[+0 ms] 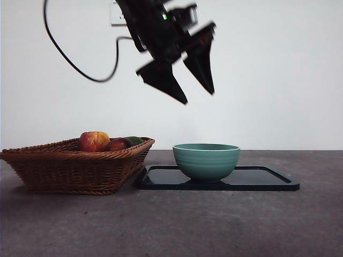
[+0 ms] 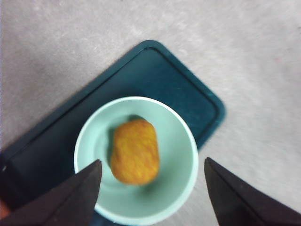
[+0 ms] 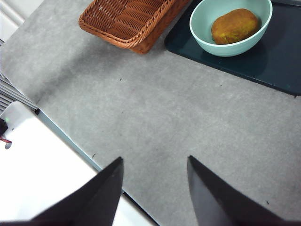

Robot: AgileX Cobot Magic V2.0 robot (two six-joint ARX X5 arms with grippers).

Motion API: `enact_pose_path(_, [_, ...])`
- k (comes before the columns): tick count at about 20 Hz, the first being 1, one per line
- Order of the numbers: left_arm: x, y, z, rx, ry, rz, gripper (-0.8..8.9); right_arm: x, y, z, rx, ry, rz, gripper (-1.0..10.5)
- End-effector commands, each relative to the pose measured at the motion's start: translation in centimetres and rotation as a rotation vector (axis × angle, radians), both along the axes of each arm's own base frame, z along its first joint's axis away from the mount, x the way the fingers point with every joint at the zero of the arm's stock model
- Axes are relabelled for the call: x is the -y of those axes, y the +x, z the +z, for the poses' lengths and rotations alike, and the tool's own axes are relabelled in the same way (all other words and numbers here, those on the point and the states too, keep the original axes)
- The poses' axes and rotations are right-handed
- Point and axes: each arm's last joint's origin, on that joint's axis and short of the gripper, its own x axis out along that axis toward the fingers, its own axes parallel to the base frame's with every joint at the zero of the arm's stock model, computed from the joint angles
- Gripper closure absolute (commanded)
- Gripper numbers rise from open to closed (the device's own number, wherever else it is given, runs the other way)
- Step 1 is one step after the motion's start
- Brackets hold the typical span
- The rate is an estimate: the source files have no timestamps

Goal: Pick up the wifruite, put it on the bowl, pick up the plate, put it on desk

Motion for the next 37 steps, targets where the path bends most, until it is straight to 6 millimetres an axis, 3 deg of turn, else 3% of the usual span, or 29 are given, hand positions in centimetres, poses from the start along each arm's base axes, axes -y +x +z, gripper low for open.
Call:
enact_pose_path(1, [1.4,1.3,-1.7,-0.001,0.022,-0.029,4.70,0.0,-0.1,0.2,0.002,-0.001,0.010,7.3])
enact_pose_path(8, [2.8,2.7,-6.2,-0.019,0.099,-0.058,4.70,0.0,-0.1,0.2,-0.006,-0.004,0.010,7.3])
enact_pose_path(12, [3.2,2.9,-7.5,-0.030,0.124,-0.081,4.69,0.0,-0.1,0.2,-0.004,-0.005,0.008,7.3])
enact_pose_path(29, [4.6,2.5,-9.5,-0.006,0.173,-0.134,4.74,0.0,-0.1,0.2,-0.001,-0.005,0.006,7.3])
enact_pose_path(32, [4.7,2.4,-9.5,0.001,0.181,-0.133,5.79,0.0,0.0,0.2,0.000,-0.005,0.006,7.3])
enact_pose_path(37, [4.8,2.3,-9.5,0.009,0.197,-0.122,6.07,0.0,0.0,0.2,0.001,-0.005,0.006,7.3])
